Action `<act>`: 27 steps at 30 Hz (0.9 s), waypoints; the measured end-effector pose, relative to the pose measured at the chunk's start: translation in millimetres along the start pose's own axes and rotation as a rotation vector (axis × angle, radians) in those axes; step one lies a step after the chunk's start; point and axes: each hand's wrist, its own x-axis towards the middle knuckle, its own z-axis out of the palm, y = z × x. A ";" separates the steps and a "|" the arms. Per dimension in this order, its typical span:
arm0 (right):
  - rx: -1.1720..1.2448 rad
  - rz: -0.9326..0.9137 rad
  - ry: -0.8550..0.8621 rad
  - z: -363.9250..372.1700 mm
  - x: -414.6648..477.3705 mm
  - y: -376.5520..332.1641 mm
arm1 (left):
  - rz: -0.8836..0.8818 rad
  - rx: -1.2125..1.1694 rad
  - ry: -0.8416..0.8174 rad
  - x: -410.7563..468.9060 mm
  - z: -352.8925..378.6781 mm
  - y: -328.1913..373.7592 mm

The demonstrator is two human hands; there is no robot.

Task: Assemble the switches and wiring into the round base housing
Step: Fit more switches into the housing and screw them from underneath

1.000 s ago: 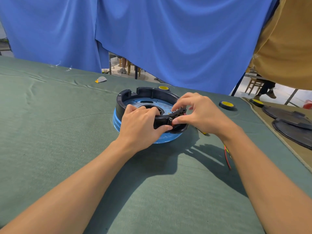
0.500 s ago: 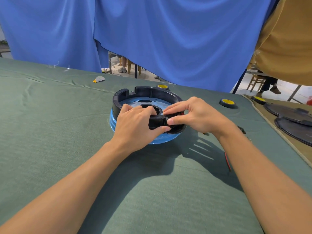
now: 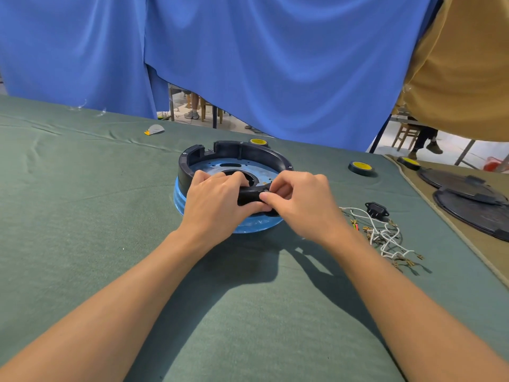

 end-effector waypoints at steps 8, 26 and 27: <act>-0.135 0.030 -0.007 0.9 4.4 -15.6 | -0.018 -0.005 -0.011 0.8 1.0 -1.4; -0.407 -0.111 -0.187 -9.9 6.6 -26.5 | 0.004 0.034 -0.041 0.0 1.7 0.1; -0.355 -0.103 -0.189 -12.6 5.3 -21.2 | 0.004 0.035 -0.043 0.8 2.0 -0.5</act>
